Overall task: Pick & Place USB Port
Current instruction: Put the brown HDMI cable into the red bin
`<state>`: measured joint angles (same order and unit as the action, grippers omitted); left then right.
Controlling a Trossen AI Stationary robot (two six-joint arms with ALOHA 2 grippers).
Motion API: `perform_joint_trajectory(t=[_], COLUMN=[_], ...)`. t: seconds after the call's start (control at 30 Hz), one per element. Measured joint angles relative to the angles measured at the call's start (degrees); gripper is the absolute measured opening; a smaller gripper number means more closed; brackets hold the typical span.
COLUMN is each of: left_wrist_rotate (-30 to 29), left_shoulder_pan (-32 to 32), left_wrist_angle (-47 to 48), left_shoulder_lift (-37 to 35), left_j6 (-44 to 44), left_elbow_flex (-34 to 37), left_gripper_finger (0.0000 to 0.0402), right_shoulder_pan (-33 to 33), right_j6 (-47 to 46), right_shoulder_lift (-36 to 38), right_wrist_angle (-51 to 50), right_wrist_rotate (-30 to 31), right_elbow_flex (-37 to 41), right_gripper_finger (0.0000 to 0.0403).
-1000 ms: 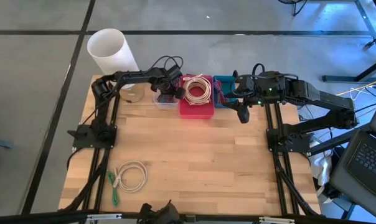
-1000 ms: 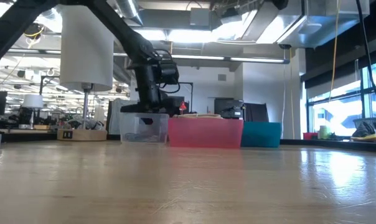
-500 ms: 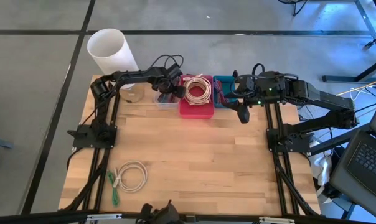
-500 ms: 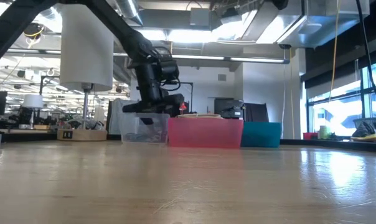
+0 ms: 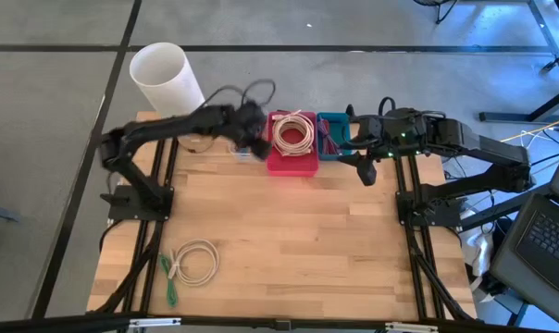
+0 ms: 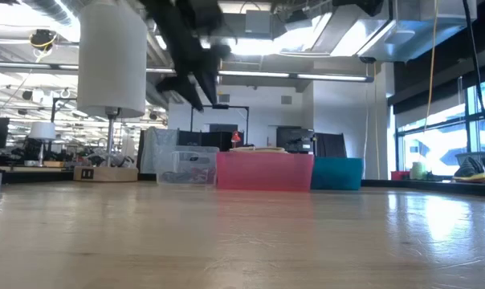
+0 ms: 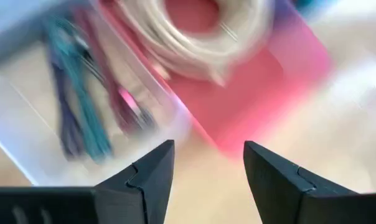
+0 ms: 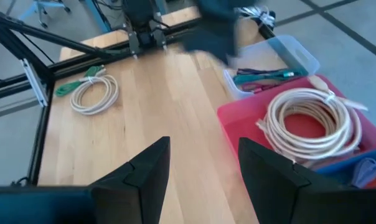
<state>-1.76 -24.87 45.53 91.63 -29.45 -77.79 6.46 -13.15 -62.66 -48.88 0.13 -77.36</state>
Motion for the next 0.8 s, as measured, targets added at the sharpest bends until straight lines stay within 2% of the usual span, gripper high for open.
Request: perform_joint_trajectory(t=[0.13, 0.27, 0.4, 0.53, 0.63, 0.8], left_wrist_rotate=[-2.61, -5.91, -7.28, -7.37, -7.32, -3.21], left_shoulder_pan=[11.6, 24.09, 35.47, 45.17, 51.09, 58.81], left_wrist_angle=[4.26, 4.39, 4.44, 4.16, 4.69, 4.47], left_shoulder_lift=[-6.99, -12.22, -13.99, -13.34, -12.13, -10.59], left_j6=[-8.1, -25.29, -40.49, -49.76, -52.18, -48.43], left_elbow_flex=[3.51, 8.88, 13.94, 17.37, 19.87, 22.62], left_gripper_finger=[0.0184, 0.0183, 0.0182, 0.0182, 0.0182, 0.0182], right_shoulder_pan=[0.0, 0.0, 0.0, 0.0, 0.0, 0.0], right_j6=[-0.11, 0.39, 1.98, 3.38, 4.46, 4.67], right_shoulder_lift=[1.3, 1.78, 1.77, 1.71, 1.71, 1.71], right_wrist_angle=[-0.77, -0.77, -0.75, -0.75, -0.75, -0.75], right_wrist_rotate=[1.9, 2.42, 2.42, 2.43, 2.4, 2.38], right_elbow_flex=[0.0, -0.02, -0.02, -0.02, -0.02, -0.02], right_gripper_finger=[0.0193, 0.0193, 0.0193, 0.0193, 0.0193, 0.0193])
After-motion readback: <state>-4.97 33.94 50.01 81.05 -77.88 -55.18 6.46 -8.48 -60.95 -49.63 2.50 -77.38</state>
